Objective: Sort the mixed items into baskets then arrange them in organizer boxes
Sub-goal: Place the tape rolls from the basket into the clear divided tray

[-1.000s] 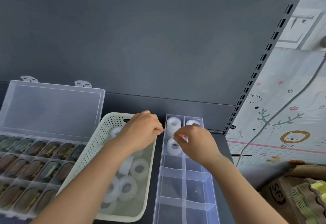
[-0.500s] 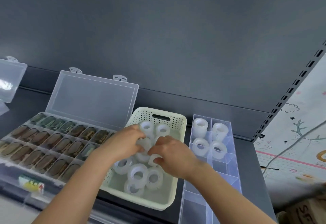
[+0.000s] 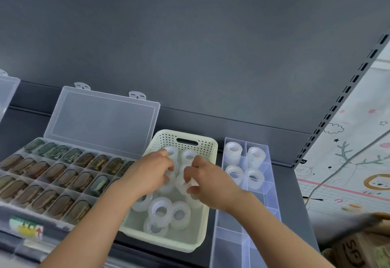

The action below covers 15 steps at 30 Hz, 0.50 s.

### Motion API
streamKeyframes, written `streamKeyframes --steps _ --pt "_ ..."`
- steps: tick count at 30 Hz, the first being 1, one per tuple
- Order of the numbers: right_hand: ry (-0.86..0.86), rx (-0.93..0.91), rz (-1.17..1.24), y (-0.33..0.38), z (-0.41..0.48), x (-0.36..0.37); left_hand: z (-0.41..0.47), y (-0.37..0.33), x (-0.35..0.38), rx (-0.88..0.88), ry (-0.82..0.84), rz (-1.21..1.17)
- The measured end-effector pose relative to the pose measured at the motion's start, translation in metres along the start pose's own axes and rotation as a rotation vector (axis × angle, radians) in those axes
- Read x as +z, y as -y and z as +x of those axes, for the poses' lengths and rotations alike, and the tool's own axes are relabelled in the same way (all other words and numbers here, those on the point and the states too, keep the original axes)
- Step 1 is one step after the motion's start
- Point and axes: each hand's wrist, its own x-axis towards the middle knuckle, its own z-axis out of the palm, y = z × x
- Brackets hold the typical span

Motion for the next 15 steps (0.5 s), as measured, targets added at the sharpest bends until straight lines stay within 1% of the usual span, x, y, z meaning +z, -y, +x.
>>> streamKeyframes --steps 2,3,6,8,10,12,13,15 --pt "-0.110 0.040 0.097 -0.004 -0.004 -0.005 0.002 -0.001 -0.003 0.006 -0.034 -0.017" --pt "-0.176 0.057 0.144 -0.006 -0.007 -0.009 0.004 -0.002 -0.005 -0.007 -0.058 -0.061" --pt "-0.376 0.118 0.274 -0.019 -0.020 -0.022 0.008 -0.013 -0.018 -0.078 -0.121 -0.355" --pt "-0.484 0.176 0.344 -0.032 -0.029 -0.032 0.014 -0.028 -0.025 -0.057 -0.173 -0.535" --pt "-0.549 0.255 0.393 -0.046 -0.038 -0.041 0.024 -0.049 -0.029 -0.019 -0.215 -0.725" --pt "-0.577 0.331 0.382 -0.061 -0.047 -0.046 0.035 -0.073 -0.029 0.026 -0.239 -0.886" --pt "-0.582 0.364 0.341 -0.069 -0.050 -0.046 0.042 -0.084 -0.027 0.047 -0.261 -0.907" --pt "-0.583 0.428 0.241 -0.083 -0.057 -0.047 0.057 -0.104 -0.021 0.075 -0.308 -0.838"
